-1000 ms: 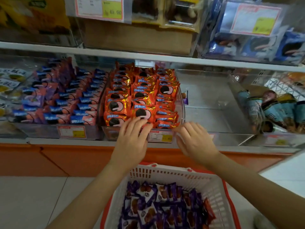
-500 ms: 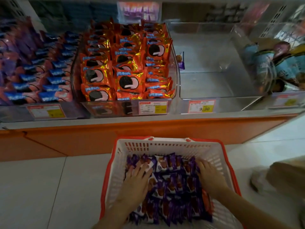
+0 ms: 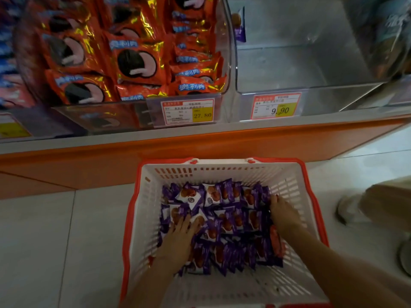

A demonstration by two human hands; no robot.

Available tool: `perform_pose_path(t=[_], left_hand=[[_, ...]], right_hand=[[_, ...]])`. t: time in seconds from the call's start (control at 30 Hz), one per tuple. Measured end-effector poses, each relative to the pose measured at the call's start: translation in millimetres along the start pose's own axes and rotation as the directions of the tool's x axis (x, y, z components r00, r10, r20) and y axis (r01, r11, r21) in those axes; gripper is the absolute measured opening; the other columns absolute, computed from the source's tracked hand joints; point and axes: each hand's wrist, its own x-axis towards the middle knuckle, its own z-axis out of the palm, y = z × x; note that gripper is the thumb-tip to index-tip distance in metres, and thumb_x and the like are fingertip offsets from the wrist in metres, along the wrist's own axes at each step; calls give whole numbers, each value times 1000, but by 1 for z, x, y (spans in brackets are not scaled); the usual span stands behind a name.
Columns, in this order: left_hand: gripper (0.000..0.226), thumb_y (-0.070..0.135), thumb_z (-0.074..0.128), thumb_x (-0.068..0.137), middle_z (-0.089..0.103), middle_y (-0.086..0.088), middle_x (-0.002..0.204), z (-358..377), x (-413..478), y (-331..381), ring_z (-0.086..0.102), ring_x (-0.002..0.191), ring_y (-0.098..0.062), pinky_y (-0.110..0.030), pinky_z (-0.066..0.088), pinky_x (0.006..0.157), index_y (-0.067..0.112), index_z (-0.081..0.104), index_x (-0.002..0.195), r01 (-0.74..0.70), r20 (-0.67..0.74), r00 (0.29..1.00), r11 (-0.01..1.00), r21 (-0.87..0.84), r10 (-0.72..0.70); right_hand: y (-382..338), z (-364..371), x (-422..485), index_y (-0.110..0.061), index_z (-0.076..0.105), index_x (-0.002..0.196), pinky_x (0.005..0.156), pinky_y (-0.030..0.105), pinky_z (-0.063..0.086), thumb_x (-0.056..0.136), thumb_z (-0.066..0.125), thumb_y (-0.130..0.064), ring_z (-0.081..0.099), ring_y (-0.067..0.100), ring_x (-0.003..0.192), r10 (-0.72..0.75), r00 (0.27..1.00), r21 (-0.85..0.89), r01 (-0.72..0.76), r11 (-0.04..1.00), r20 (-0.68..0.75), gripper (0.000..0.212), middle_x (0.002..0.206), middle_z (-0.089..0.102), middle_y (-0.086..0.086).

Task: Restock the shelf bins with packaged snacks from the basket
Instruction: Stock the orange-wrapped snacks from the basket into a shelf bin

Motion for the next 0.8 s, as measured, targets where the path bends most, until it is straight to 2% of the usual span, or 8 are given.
perform_pose_path(t=[0.1, 0.23, 0.33, 0.43, 0.53, 0.63, 0.7, 0.8], left_hand=[[79, 10, 42, 97, -10, -7, 160, 1, 2, 1, -3, 147, -26, -37, 9, 118, 25, -14, 151, 14, 13, 1000, 1000, -10, -14], [79, 10, 44, 95, -7, -8, 160, 4, 1, 1, -1, 147, -27, -37, 11, 118, 23, -10, 152, 7, -2, 1000, 1000, -28, -7], [81, 10, 45, 95, -6, -8, 160, 4, 2, 0, -1, 147, -26, -38, 12, 118, 24, -11, 152, 7, 4, 1000, 1000, -28, -7], [81, 10, 47, 95, -5, -8, 160, 2, 3, 2, -1, 147, -27, -42, 8, 119, 24, -9, 152, 20, 16, 1000, 1000, -10, -20], [69, 16, 45, 97, 2, -6, 160, -6, 1, 10, 3, 147, -25, -48, -1, 117, 21, 4, 153, 1, -45, 999, 1000, 9, -1], [58, 38, 36, 102, 11, 3, 158, -22, -3, 29, 9, 145, -16, -43, 0, 118, 26, 9, 152, -71, -205, 978, 977, -199, 30], [62, 47, 38, 99, 16, 9, 156, -33, -4, 40, 13, 143, -11, -41, 5, 119, 30, 10, 151, -143, -291, 957, 892, -429, 14], [65, 63, 45, 85, 33, 16, 146, -41, -4, 42, 32, 135, -10, -44, 29, 113, 45, 22, 143, -209, -321, 945, 649, -731, -58]], right_hand=[[-3, 3, 1, -7, 36, 130, 86, 26, 46, 94, 44, -2, 55, 19, 111, 26, 1000, -95, -27, 995, -10, 37, 128, 47, 10], [-3, 1, -3, -6, 46, 126, 90, 25, 45, 94, 40, 1, 53, 18, 112, -3, 1000, -208, 2, 978, 0, 33, 124, 51, 9], [-5, -2, -7, -8, 39, 131, 90, 26, 44, 95, 41, -2, 53, 19, 112, -68, 998, -273, 65, 960, -2, 36, 129, 46, 11], [-8, -13, -12, -10, 36, 133, 86, 27, 47, 95, 43, -3, 57, 20, 109, -94, 996, -228, 94, 969, 11, 40, 131, 44, 11], [-12, -34, -21, -13, 35, 130, 80, 28, 49, 92, 52, -9, 59, 22, 105, -152, 988, -103, 149, 983, -28, 43, 128, 45, 8], [-26, -52, -35, -19, 40, 131, 82, 30, 48, 89, 62, -21, 58, 22, 105, -228, 967, 265, 250, 931, -110, 47, 126, 48, 2], [-43, -58, -49, -23, 47, 128, 85, 25, 48, 83, 71, -22, 57, 16, 104, -260, 953, 545, 301, 783, -153, 51, 122, 52, -2], [-63, -60, -68, -27, 53, 123, 88, 15, 48, 79, 75, -20, 56, 3, 101, -349, 907, 686, 409, 602, -234, 49, 117, 55, -8]])
